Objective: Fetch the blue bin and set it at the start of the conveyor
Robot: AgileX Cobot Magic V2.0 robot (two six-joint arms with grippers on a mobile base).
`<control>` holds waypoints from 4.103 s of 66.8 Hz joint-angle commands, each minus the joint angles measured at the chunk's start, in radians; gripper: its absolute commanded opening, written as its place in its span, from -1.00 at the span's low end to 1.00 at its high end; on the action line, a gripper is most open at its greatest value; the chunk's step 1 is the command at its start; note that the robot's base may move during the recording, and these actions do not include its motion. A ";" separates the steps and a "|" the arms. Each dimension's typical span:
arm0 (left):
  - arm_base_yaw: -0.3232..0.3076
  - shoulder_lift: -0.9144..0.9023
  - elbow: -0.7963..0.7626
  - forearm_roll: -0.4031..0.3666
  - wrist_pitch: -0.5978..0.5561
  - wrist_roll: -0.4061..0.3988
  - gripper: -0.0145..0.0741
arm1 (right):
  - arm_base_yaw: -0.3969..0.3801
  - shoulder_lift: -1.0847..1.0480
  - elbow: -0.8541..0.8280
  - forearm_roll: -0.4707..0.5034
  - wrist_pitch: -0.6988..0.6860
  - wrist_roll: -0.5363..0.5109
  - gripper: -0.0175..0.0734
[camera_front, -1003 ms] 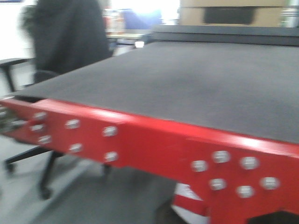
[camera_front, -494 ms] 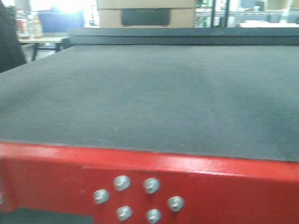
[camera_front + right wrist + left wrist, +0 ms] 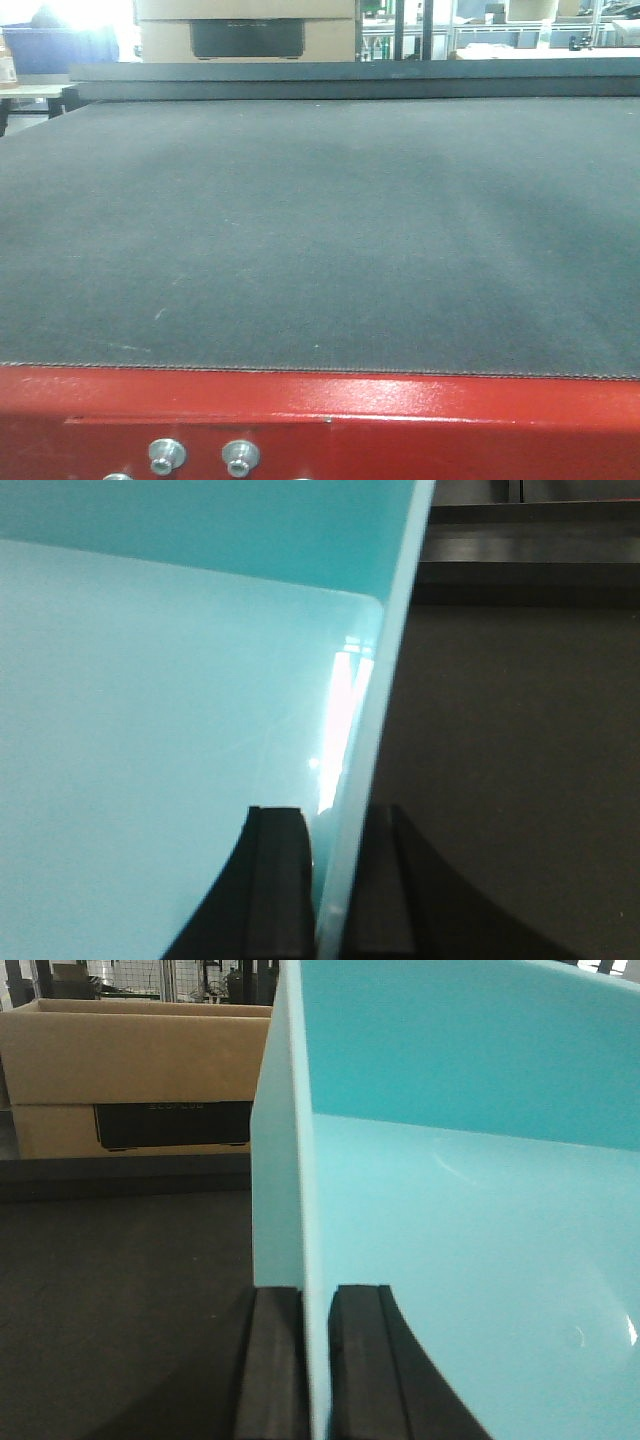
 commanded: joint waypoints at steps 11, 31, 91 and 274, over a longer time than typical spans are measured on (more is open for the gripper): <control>-0.017 -0.017 -0.011 -0.061 -0.041 -0.007 -0.92 | 0.014 -0.011 -0.007 0.036 -0.092 -0.021 -0.95; -0.017 -0.017 -0.011 -0.061 -0.041 -0.007 -0.92 | 0.014 -0.011 -0.007 0.036 -0.092 -0.021 -0.95; -0.017 -0.017 -0.011 -0.064 -0.011 -0.007 -0.92 | 0.014 -0.011 -0.007 0.044 -0.023 -0.021 -0.95; 0.204 -0.909 1.182 0.001 -0.251 0.022 -0.92 | -0.106 -0.635 1.111 -0.212 -0.412 0.072 -0.97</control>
